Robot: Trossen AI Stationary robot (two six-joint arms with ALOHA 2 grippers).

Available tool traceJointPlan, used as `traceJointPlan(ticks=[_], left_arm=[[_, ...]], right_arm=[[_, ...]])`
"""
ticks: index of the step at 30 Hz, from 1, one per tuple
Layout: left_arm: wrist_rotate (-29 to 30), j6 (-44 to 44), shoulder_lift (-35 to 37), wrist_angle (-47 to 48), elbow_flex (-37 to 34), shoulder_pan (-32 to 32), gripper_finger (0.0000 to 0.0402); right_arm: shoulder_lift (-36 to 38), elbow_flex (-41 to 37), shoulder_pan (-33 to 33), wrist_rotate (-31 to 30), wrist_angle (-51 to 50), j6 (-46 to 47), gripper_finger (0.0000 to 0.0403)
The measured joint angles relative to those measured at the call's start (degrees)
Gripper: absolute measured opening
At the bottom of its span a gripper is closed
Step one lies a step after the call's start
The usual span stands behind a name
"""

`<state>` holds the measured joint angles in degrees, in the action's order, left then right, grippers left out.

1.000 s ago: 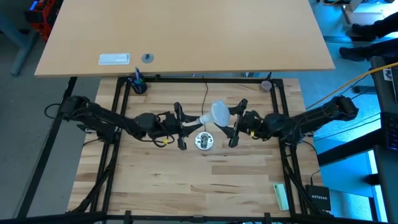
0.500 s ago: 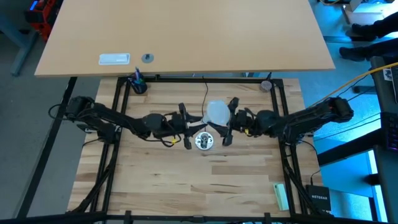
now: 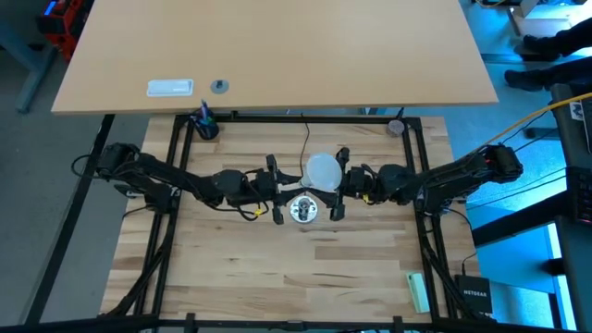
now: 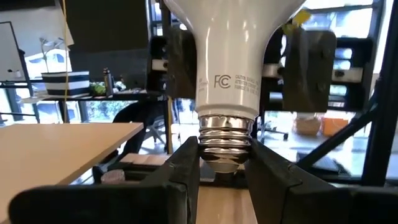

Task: Screw lightbulb
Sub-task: Insert the lightbulb on the lamp

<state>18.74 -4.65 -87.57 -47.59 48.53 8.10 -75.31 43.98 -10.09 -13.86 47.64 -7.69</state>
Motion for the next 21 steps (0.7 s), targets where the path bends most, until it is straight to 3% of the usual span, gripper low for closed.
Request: traceJointPlan(ticks=[7, 9, 15, 21], left_arm=[[-0.4, -1.7, 0.0, 2.2, 0.0, 0.0, 0.0087], [-0.3, -1.9, 0.0, 3.1, 0.0, 0.0, 0.0095], [-0.3, -0.5, 0.4, 7.2, 0.0, 0.0, 0.0184], [-0.3, 2.8, 7.8, 23.1, 0.0, 0.3, 0.0239]], right_arm=[[0.0, 2.2, 0.4, 0.0, -7.7, 0.1, 0.0170], [0.1, 3.2, 0.4, 0.0, -11.2, 0.1, 0.0166], [0.2, 7.4, 0.3, 0.0, -24.4, 0.0, 0.0166], [0.3, 9.3, 0.3, -0.1, -32.9, 2.8, 0.0166]])
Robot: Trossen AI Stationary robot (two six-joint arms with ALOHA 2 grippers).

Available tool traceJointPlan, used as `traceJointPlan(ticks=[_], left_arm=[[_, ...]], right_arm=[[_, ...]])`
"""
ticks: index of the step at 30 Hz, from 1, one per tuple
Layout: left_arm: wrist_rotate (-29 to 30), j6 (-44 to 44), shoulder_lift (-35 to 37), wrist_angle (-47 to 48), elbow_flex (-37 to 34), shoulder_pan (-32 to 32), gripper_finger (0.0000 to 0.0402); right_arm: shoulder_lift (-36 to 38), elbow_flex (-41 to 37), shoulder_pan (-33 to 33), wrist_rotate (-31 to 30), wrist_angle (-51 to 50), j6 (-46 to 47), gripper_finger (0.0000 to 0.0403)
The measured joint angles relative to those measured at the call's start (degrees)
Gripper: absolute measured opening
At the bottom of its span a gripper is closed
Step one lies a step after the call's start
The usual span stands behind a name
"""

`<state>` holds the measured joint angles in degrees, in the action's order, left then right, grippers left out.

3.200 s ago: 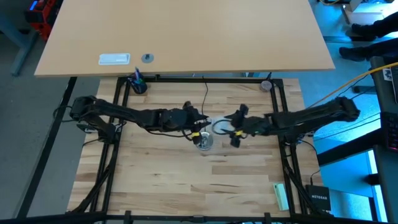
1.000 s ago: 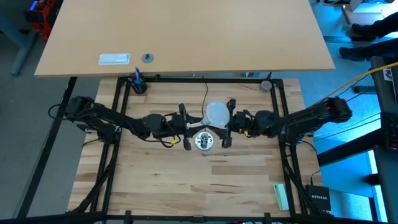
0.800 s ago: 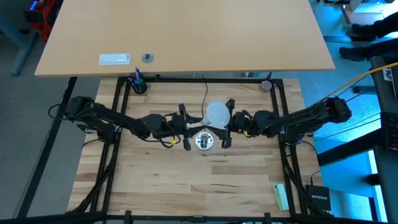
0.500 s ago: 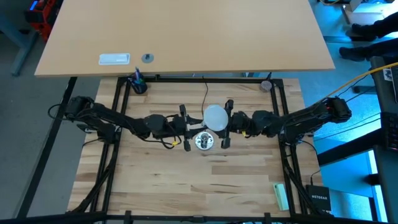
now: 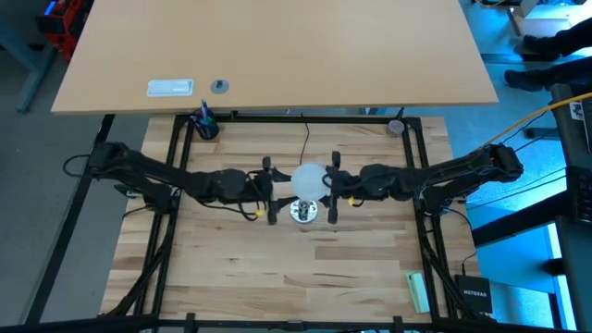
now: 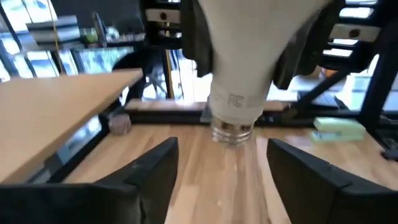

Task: Screw lightbulb
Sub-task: Insert the lightbulb on the lamp

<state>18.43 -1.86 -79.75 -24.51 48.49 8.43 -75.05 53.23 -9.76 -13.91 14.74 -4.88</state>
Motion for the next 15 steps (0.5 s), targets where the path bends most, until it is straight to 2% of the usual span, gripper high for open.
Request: traceJointPlan(ticks=[3, 7, 11, 15], left_arm=[[0.2, 2.5, 5.4, 8.1, 0.0, 0.9, 0.0249], [1.6, 5.2, 11.0, 14.6, 0.1, 2.9, 0.0252], [1.9, 6.6, 11.4, 18.9, 0.0, 4.4, 0.0252], [2.0, 8.3, 11.0, 19.4, 0.0, 5.1, 0.0252]], right_arm=[[0.0, -1.4, -0.2, 0.0, 0.3, 2.2, 0.0166], [-2.4, -7.9, -0.7, 0.7, 10.3, 3.7, 0.0166], [-6.5, -12.6, 0.5, 8.6, 18.9, 5.9, 0.0166], [-9.8, -13.9, 2.7, 15.4, 18.0, 7.5, 0.0166]])
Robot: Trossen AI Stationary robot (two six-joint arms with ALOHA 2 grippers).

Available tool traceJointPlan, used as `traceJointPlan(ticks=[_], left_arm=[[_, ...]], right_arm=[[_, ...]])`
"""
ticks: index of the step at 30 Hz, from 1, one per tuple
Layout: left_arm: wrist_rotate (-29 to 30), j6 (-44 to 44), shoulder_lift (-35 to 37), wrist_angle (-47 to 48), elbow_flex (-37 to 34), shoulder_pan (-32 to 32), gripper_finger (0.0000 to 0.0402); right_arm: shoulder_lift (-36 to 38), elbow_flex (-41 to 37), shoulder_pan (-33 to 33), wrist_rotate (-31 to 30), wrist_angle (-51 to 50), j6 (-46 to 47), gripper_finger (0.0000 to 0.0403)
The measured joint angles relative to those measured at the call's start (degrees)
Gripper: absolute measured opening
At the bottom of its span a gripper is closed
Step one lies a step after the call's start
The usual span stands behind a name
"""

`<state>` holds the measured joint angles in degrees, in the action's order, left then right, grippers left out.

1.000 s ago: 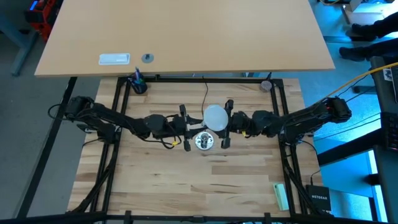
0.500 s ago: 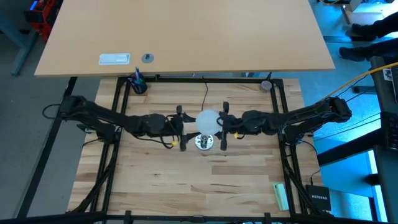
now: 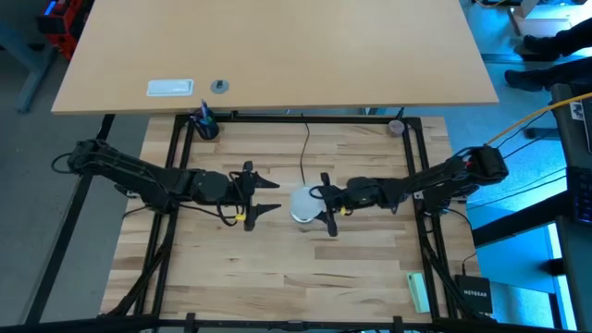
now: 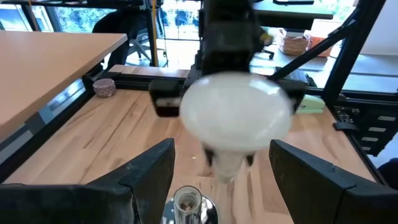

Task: Screw lightbulb
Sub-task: Insert the lightbulb on the lamp

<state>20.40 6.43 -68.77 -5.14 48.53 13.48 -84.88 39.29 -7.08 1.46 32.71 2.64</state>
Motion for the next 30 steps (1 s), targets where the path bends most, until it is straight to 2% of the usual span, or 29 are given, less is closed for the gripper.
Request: traceJointPlan(ticks=[14, 23, 30], left_arm=[[0.0, 0.1, -0.1, -4.6, 0.0, -0.6, 0.0253], [0.0, 0.7, -2.8, -4.5, -0.1, -1.5, 0.0253], [0.0, 5.8, -6.4, -3.1, -0.5, -1.5, 0.0253]], right_arm=[[-2.4, -0.2, 7.1, 8.7, 1.5, -5.8, 0.0166], [-2.6, -8.0, 9.5, 10.7, 15.2, -3.9, 0.0165], [-6.0, -8.5, 9.4, 11.2, 20.8, -2.4, 0.0165]])
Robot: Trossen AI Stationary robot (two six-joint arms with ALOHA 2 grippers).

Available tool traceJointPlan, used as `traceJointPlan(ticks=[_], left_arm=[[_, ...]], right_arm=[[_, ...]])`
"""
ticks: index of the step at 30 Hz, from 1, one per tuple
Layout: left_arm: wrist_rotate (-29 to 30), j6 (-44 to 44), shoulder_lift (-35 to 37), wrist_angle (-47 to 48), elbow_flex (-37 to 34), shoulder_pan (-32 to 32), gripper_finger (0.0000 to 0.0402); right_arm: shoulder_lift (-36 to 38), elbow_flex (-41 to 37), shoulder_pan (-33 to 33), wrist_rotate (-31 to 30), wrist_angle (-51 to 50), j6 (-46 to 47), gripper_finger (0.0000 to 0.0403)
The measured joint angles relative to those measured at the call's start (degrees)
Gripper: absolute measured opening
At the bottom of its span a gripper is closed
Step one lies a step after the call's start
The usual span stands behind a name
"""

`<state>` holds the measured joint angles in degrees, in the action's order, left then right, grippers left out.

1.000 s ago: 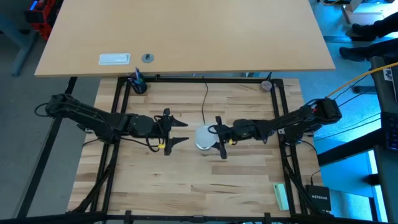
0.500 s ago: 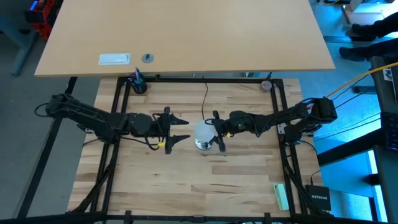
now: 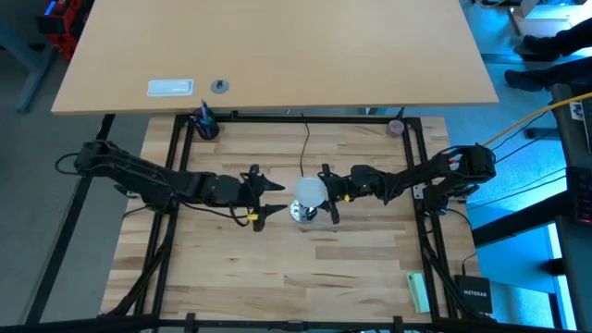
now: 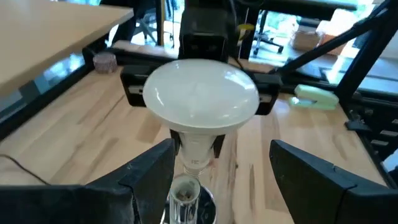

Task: Screw lightbulb
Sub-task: Insert the lightbulb on the lamp

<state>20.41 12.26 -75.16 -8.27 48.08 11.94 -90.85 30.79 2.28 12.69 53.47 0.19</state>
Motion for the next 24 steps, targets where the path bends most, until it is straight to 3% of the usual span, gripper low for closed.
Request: traceJointPlan(ticks=[5, 10, 24], left_arm=[[0.0, 3.6, -4.0, -4.6, -3.2, -0.2, 0.0253], [0.0, 4.5, -8.4, -15.5, -6.2, -1.4, 0.0253], [-2.5, 4.2, -17.3, -30.4, -6.1, -3.1, 0.0253]], right_arm=[[-3.1, 0.0, 0.0, 0.0, 2.4, 1.5, 0.0165], [-4.0, 0.0, 0.0, 0.0, 4.0, 1.6, 0.0165], [-4.0, 0.0, -0.1, 0.1, 6.8, 2.8, 0.0165]])
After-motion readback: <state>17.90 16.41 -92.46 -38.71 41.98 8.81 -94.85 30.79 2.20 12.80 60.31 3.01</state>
